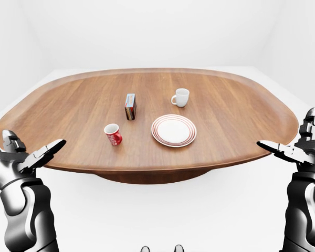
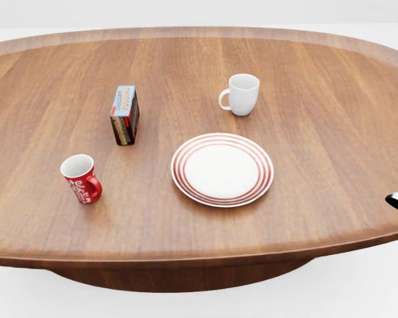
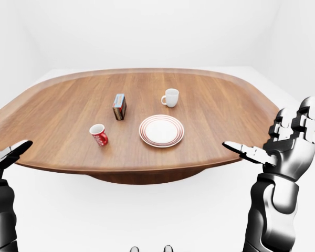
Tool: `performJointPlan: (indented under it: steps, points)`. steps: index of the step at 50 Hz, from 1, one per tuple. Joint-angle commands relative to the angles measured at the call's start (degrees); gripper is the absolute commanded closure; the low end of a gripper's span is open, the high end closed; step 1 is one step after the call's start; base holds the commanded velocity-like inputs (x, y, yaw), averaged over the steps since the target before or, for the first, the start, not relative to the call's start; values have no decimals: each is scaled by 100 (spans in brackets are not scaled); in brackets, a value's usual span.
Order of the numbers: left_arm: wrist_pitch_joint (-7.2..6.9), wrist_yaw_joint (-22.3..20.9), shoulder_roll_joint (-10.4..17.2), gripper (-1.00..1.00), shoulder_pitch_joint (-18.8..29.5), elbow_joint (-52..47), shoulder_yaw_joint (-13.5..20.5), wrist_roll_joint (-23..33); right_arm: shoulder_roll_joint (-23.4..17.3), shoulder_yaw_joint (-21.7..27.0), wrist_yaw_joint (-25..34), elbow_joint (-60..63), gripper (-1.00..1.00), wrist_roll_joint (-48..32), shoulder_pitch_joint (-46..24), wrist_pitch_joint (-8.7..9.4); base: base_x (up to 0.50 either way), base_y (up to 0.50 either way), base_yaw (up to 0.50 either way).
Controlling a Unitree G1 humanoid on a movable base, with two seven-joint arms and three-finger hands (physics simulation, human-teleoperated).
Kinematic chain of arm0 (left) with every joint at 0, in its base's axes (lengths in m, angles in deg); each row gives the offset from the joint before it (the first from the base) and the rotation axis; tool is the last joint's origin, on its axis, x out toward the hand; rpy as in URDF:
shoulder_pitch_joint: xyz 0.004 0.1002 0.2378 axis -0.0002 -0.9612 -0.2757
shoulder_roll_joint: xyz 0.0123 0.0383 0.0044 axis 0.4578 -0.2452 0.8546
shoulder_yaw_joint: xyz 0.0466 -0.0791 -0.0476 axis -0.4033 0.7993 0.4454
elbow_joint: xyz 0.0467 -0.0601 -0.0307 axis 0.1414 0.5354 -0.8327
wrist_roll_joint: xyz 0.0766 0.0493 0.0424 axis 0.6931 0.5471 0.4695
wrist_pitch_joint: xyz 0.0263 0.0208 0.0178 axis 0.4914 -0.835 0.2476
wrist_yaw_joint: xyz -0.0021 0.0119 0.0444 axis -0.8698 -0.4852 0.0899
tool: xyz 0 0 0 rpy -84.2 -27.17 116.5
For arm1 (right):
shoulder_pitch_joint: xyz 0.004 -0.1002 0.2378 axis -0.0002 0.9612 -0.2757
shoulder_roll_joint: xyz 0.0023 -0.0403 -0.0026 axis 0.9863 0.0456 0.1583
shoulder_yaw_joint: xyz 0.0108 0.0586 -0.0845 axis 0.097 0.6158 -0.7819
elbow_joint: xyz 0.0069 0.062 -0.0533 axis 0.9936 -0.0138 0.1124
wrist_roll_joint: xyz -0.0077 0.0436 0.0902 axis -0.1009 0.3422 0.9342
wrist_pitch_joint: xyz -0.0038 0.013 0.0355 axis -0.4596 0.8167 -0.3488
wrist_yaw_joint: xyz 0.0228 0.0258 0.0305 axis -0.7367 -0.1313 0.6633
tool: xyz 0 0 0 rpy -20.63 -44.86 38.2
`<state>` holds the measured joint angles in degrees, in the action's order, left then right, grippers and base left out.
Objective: Pick up the red mug and put it on the plate
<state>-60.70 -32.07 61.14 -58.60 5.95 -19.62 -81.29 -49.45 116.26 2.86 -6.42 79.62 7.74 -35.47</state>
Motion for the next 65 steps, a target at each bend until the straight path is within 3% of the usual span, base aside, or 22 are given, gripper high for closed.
performJointPlan:
  steps: [1, 65]
  points:
    - [0, 42, 15, -100, 4, -47, 12, -44, -6, -23, 41, -6, -100, -49, -9, 0, 34, 0, 0]
    - [0, 43, 11, -100, 22, -53, 12, -45, 18, -51, 95, -16, -100, -76, -10, 0, 34, 0, 0]
